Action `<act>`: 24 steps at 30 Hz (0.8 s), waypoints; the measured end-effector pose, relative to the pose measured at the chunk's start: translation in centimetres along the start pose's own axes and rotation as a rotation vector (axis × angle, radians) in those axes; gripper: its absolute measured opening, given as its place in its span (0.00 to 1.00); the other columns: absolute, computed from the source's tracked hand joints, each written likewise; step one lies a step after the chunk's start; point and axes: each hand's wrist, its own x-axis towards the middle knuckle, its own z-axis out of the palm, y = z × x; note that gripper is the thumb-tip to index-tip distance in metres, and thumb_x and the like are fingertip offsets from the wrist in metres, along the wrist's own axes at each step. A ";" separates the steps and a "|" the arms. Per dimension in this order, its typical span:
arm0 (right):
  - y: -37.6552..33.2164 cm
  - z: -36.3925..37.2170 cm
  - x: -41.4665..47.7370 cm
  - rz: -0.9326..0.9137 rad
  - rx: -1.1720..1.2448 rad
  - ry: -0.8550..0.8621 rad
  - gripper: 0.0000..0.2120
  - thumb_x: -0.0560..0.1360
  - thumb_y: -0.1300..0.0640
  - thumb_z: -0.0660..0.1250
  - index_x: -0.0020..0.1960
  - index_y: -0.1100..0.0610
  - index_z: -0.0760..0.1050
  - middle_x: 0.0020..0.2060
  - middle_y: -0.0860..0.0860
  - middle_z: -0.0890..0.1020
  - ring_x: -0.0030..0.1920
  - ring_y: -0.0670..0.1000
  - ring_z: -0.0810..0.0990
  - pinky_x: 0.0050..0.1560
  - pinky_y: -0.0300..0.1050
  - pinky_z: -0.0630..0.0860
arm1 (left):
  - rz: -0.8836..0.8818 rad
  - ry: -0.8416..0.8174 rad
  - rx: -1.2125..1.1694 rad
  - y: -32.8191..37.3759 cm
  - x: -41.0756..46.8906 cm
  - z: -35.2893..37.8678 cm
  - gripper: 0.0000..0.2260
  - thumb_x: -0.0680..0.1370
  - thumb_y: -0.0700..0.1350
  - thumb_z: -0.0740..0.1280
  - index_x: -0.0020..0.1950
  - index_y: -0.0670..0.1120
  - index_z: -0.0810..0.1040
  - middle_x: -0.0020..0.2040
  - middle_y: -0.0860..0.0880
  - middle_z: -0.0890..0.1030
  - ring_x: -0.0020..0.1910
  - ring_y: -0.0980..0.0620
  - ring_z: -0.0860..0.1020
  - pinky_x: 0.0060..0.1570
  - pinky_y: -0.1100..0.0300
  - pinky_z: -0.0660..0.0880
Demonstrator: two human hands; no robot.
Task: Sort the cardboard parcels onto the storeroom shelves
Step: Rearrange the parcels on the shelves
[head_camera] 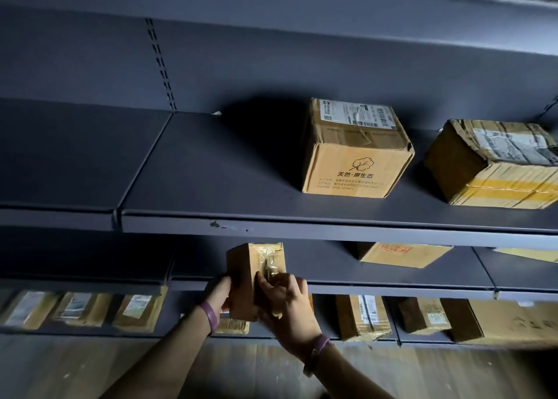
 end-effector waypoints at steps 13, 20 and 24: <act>1.6 -0.6 -1.0 0.432 0.710 0.256 0.12 0.77 0.61 0.68 0.58 0.53 0.74 0.52 0.51 0.80 0.55 0.50 0.80 0.52 0.42 0.78 | 0.188 -0.004 -0.029 0.3 -3.8 -1.1 0.06 0.77 0.42 0.62 0.45 0.49 0.79 0.45 0.48 0.79 0.45 0.48 0.76 0.38 0.57 0.68; 3.9 0.7 -1.3 0.715 0.927 0.242 0.16 0.76 0.75 0.60 0.49 0.53 0.73 0.49 0.58 0.79 0.56 0.62 0.77 0.59 0.61 0.75 | 0.500 -0.219 0.160 0.0 -6.7 -1.4 0.12 0.73 0.31 0.68 0.43 0.48 0.84 0.43 0.51 0.86 0.46 0.53 0.82 0.46 0.64 0.75; 4.3 1.1 -2.2 0.778 0.947 0.210 0.15 0.77 0.73 0.58 0.51 0.54 0.73 0.52 0.59 0.79 0.56 0.59 0.77 0.61 0.62 0.74 | 0.596 -0.338 0.277 -0.9 -7.3 -1.1 0.14 0.73 0.30 0.68 0.44 0.49 0.84 0.44 0.52 0.86 0.47 0.57 0.83 0.49 0.68 0.75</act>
